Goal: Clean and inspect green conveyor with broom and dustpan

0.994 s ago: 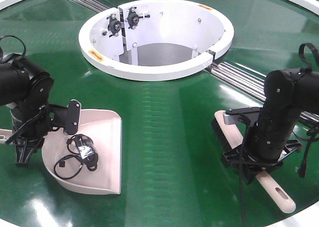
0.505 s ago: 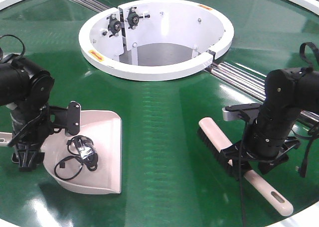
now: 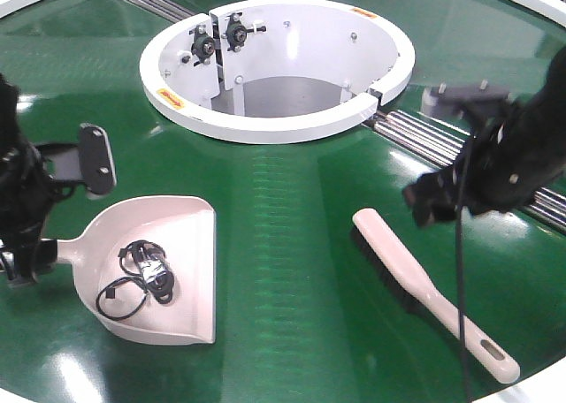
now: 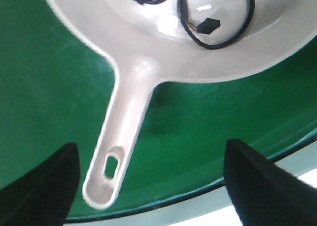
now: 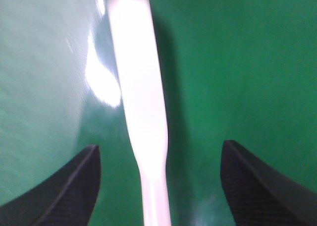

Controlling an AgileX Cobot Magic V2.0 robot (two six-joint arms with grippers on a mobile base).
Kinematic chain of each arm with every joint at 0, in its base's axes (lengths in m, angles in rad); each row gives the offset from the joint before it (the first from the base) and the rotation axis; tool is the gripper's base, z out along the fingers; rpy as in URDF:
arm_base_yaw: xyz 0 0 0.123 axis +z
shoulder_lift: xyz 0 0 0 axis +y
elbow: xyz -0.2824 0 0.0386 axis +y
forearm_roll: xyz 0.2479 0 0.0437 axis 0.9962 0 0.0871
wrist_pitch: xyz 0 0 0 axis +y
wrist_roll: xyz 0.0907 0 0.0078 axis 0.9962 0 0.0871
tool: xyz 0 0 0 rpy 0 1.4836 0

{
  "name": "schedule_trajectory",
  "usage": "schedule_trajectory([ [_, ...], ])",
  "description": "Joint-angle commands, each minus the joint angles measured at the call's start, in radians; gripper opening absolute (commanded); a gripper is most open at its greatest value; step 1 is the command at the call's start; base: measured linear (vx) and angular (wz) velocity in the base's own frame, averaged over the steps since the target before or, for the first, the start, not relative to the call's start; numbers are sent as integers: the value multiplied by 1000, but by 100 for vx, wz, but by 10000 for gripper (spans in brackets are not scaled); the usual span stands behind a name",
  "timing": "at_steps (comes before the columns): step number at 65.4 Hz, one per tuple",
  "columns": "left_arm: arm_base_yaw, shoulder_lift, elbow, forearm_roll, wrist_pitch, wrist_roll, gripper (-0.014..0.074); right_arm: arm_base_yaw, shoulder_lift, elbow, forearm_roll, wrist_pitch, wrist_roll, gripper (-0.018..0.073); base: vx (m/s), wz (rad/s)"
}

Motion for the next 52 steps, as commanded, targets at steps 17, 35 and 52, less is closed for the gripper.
schedule_trajectory([
  [17,-5,-323,-25,-102,-87,-226,483,-6,-264,-71,-52,-202,-9,495,0,0],
  [35,-5,-460,-25,-144,-174,-451,426,-6,-584,237,-57,-559,-61,495,0,0],
  [52,-5,-731,122,-384,-416,-459,390,-6,-925,544,-57,-753,-62,495,0,0],
])
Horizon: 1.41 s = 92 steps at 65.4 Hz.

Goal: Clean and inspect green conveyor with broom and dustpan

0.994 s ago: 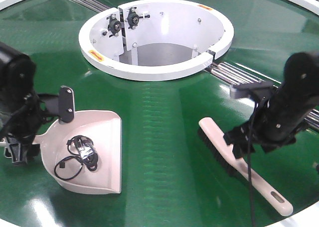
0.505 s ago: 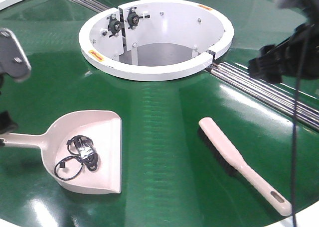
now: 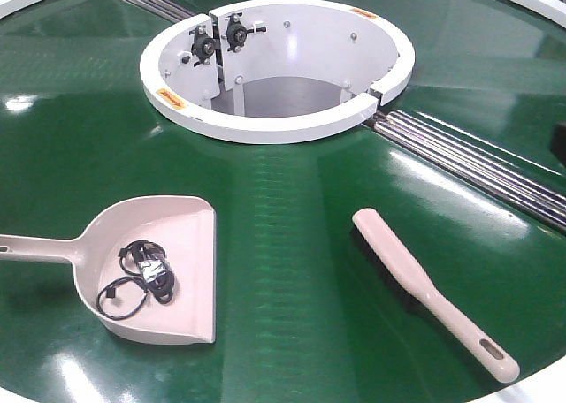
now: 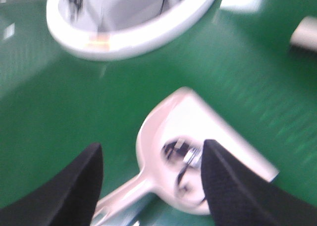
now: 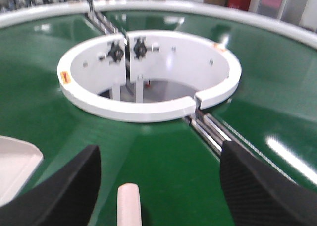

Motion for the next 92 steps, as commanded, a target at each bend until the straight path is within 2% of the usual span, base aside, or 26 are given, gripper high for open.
schedule_trajectory([
  [1,-5,-119,80,-78,-174,-13,389,-6,-113,62,-8,-151,-7,495,0,0],
  [16,-5,-442,548,-60,-558,-14,387,-6,-316,315,-8,-283,-16,495,0,0],
  [24,-5,-561,780,-62,-701,-14,387,-6,-354,423,1,-392,-13,495,0,0],
  [30,-5,-625,910,-63,-813,-38,387,-6,-355,473,1,-430,-13,495,0,0],
  [37,-5,-661,970,-63,-938,-61,387,-6,-355,515,1,-448,-13,495,0,0],
  [46,-5,-662,971,-72,-933,-85,387,-6,-355,525,1,-470,-13,484,0,0],
  [51,-5,-662,969,-70,-900,-108,355,-6,-355,525,1,-462,-13,435,0,0],
  [56,-5,-662,951,-68,-849,-107,225,-6,-355,525,1,-454,-13,307,0,0],
  [62,-5,-662,935,-66,-810,-107,-13,-6,-355,525,1,-448,0,62,0,0],
  [64,-5,-662,935,-62,-810,-106,-9,-6,-355,525,1,-441,2,-19,0,0],
  [92,-5,-662,936,-61,-822,-99,-8,-6,-355,525,3,-429,5,-8,0,0],
])
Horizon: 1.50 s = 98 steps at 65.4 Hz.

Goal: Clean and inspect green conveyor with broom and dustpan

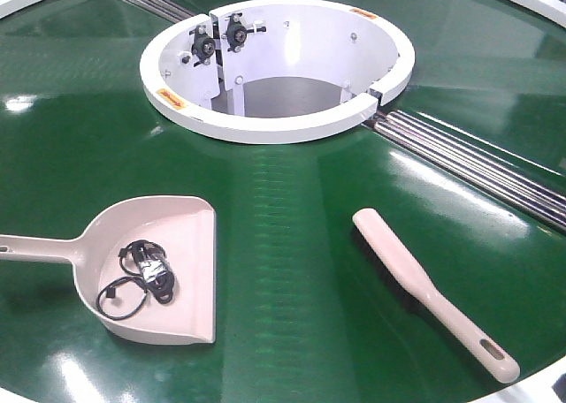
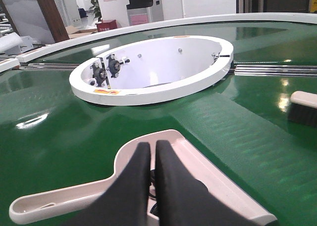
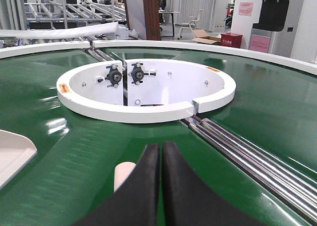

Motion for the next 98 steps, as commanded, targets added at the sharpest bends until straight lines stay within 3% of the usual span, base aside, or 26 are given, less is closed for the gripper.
schedule_trajectory([
  [1,-5,10,-36,-7,-72,-3,-8,-6,8,-29,0,-70,2,-8,0,0],
  [25,-5,10,-27,15,-69,-3,-8,-6,8,-29,0,-70,2,-8,0,0],
  [31,-5,5,-1,113,-105,-16,-6,-6,8,-29,0,-70,2,-8,0,0],
  [35,-5,4,30,153,-150,-53,-6,-6,8,-29,0,-70,2,-8,0,0],
  [45,-4,4,145,159,-292,-116,-6,-6,8,-29,0,-70,1,-8,0,0],
  [53,25,-60,246,159,-409,-238,-6,-6,8,-29,0,-70,0,-8,0,0],
  [57,63,-129,242,159,-345,-314,-6,-6,8,-29,0,-70,0,-8,0,0],
  [62,107,-220,244,161,-293,-351,-6,-6,8,-29,0,-70,0,-8,0,0],
  [75,134,-213,244,156,-215,-350,-6,-6,7,-29,0,-69,0,-8,0,0],
  [87,134,-213,244,33,-196,-238,-6,-6,7,-29,0,-69,0,-8,0,0],
  [98,134,-213,244,38,-198,-242,-6,-6,7,-29,0,-69,0,-8,0,0],
])
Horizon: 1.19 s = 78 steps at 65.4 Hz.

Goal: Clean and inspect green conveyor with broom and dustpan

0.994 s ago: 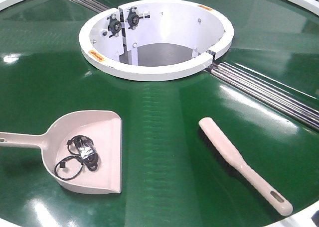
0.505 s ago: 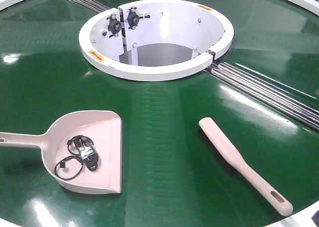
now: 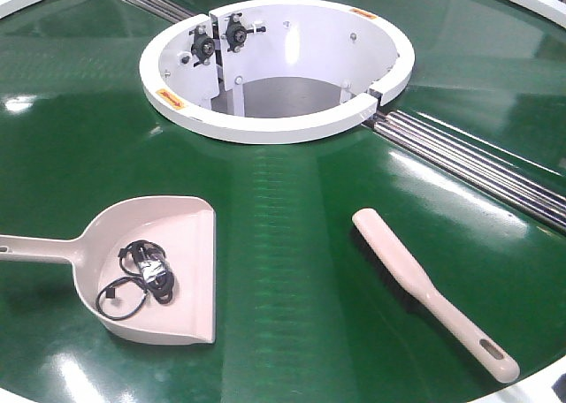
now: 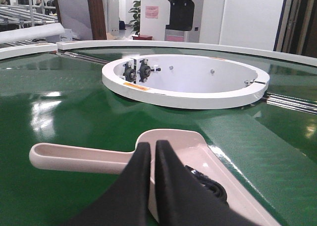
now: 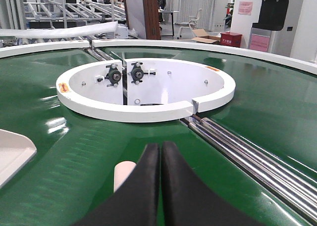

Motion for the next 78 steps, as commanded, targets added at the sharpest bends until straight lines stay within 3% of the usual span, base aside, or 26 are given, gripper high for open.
schedule_trajectory([
  [1,0,-14,10,-11,-67,3,-6,-6,8,-29,0,-71,0,-8,0,0],
  [68,0,-14,9,-5,-66,3,-6,-7,5,-29,0,-67,0,-8,0,0],
  [78,0,-14,9,-5,-66,3,-6,-123,4,-5,-5,-76,-6,-8,0,0],
])
